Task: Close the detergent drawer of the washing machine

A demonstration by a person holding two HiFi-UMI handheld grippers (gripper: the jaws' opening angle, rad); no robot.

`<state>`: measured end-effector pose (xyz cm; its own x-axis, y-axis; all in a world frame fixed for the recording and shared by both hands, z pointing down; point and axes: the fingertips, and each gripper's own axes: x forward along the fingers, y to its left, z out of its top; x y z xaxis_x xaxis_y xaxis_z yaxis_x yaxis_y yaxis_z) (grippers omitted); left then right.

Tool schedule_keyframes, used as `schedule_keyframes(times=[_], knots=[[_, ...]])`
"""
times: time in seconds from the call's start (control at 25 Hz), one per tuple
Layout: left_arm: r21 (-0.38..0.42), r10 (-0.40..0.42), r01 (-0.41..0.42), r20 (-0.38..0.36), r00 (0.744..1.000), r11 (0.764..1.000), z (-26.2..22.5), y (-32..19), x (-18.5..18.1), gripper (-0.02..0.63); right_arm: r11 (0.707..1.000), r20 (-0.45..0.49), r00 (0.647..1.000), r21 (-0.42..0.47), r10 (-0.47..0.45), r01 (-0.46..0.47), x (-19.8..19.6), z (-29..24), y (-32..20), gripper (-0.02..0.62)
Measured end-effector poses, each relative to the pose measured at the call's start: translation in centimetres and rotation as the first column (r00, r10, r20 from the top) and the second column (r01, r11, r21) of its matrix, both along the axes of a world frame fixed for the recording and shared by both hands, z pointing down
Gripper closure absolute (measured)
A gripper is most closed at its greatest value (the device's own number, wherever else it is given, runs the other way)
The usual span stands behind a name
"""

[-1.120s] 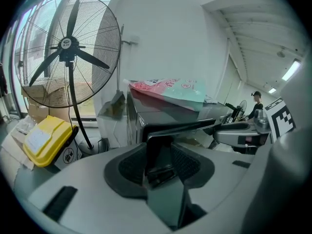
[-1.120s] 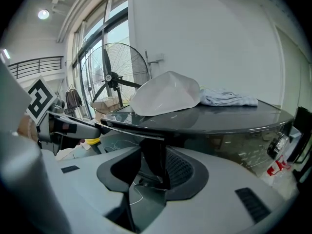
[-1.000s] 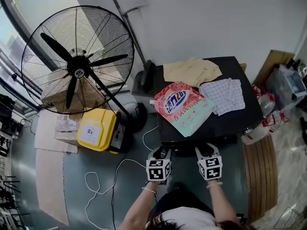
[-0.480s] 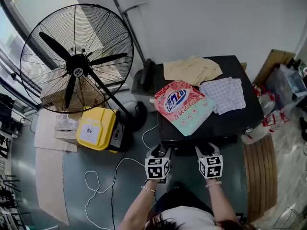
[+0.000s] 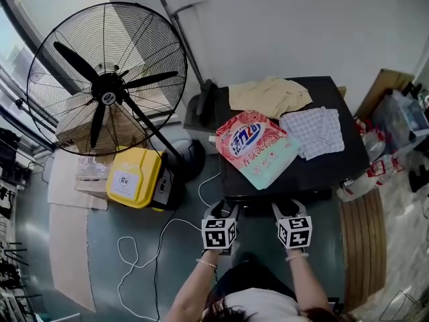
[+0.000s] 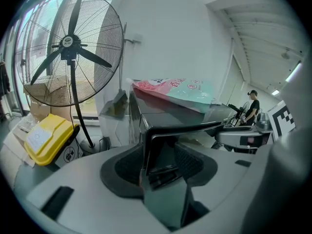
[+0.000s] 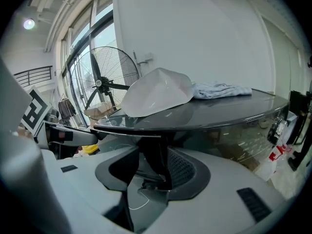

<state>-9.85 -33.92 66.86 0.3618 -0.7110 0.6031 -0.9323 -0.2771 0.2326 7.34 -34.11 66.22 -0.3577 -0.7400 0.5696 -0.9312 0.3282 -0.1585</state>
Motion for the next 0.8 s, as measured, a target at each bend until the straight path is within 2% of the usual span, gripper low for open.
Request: schedule_keyframes(times=[0.44, 0.56, 0.64, 0.8], knots=[[-0.007, 0.011, -0.012, -0.015, 1.0, 1.0, 0.1, -0.3, 0.0, 0.394, 1.0, -0.005, 1.0, 0.003, 0.023, -0.023, 0.0, 0.1, -0.2, 0.394], [-0.016, -0.013, 0.012, -0.025, 1.0, 1.0, 0.2, -0.8, 0.0, 0.395, 0.998, -0.001, 0.998, 0.003, 0.065, -0.065, 0.2, 0.1, -0.3, 0.396], [-0.025, -0.025, 0.025, -0.024, 0.999, 0.999, 0.2, -1.3, -0.1, 0.407, 0.994, -0.006, 0.994, 0.002, 0.11, -0.11, 0.5, 0.2, -0.4, 0.447], [-0.03, -0.01, 0.009, -0.034, 0.999, 1.0, 0.2, -1.4, 0.0, 0.408, 0.991, -0.014, 0.991, 0.009, 0.134, -0.134, 1.0, 0.2, -0.5, 0.472]])
